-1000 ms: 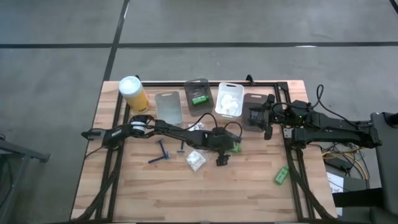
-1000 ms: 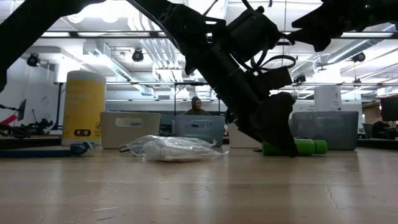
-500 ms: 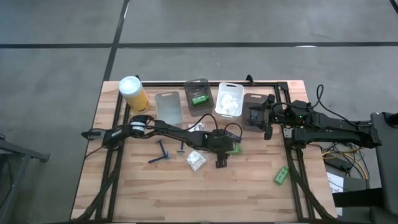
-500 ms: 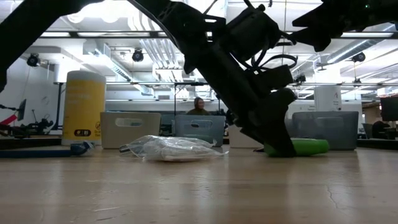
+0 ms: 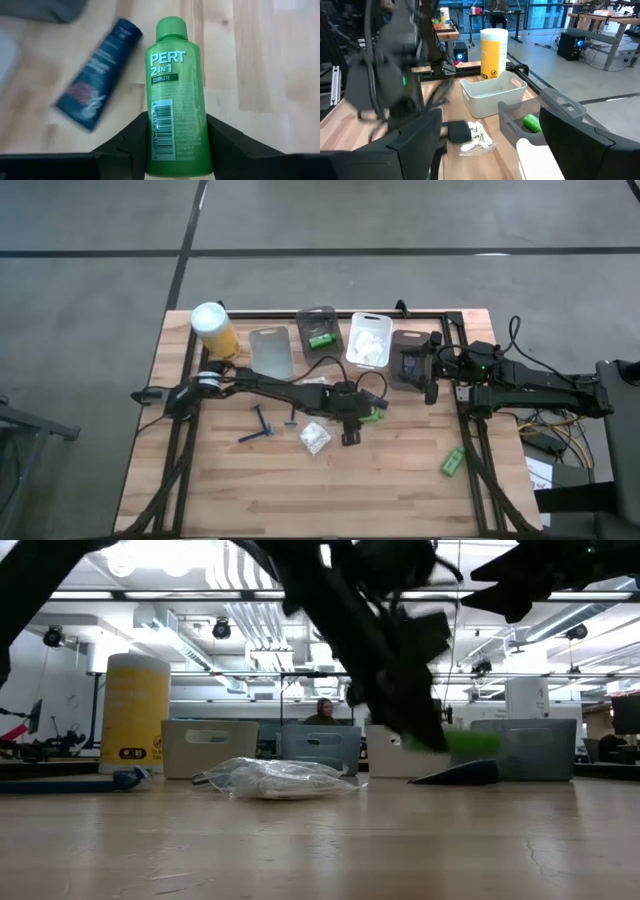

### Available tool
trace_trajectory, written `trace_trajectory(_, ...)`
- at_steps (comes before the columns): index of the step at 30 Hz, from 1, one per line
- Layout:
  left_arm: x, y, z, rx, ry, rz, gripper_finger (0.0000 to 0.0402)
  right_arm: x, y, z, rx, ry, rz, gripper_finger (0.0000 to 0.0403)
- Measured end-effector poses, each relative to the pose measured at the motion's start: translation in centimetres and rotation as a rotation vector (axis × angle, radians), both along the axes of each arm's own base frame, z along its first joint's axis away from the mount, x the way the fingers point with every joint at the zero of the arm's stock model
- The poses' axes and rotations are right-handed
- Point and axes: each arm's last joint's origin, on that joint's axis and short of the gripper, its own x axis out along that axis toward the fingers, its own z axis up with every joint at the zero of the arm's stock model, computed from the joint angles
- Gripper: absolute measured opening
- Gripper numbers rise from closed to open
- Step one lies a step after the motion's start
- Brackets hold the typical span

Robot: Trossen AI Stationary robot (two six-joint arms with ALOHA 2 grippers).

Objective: Pick & Place Travel size toiletries
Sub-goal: Put the green shampoo into the left black bin

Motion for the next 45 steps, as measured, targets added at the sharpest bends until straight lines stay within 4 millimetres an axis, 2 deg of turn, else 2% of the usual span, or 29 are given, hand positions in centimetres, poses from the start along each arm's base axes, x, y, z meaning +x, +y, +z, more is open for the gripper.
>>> trace_trajectory(6,-1.6,0.2,3.5,0.036,0.002,0.023,0.0161,0.0,0.0,0.0,0.0,0.0,0.001,0.0349)
trace_trajectory(11,-3.6,0.7,8.0,0.087,-0.065,0.078,0.0162,0.0,0.0,0.0,0.0,0.0,0.0,0.0359)
trace_trajectory(20,-10.0,3.1,14.4,0.084,-0.14,0.231,0.0162,0.0,0.0,0.0,0.0,0.0,0.0,0.035)
trace_trajectory(28,-16.1,6.0,15.3,0.007,-0.193,0.48,0.0162,0.0,0.0,0.0,0.0,0.0,0.0,0.0326)
trace_trajectory(35,-20.4,7.7,13.5,-0.09,-0.203,0.667,0.0162,0.0,0.0,0.0,0.0,0.0,0.0,0.0305)
trace_trajectory(40,-21.9,8.1,12.6,-0.123,-0.225,0.722,0.0162,0.0,0.0,0.0,0.0,0.0,0.0,0.0292)
trace_trajectory(45,-22.1,8.5,12.5,-0.127,-0.242,0.745,0.0163,0.0,0.0,0.0,0.0,0.0,0.0,0.0278)
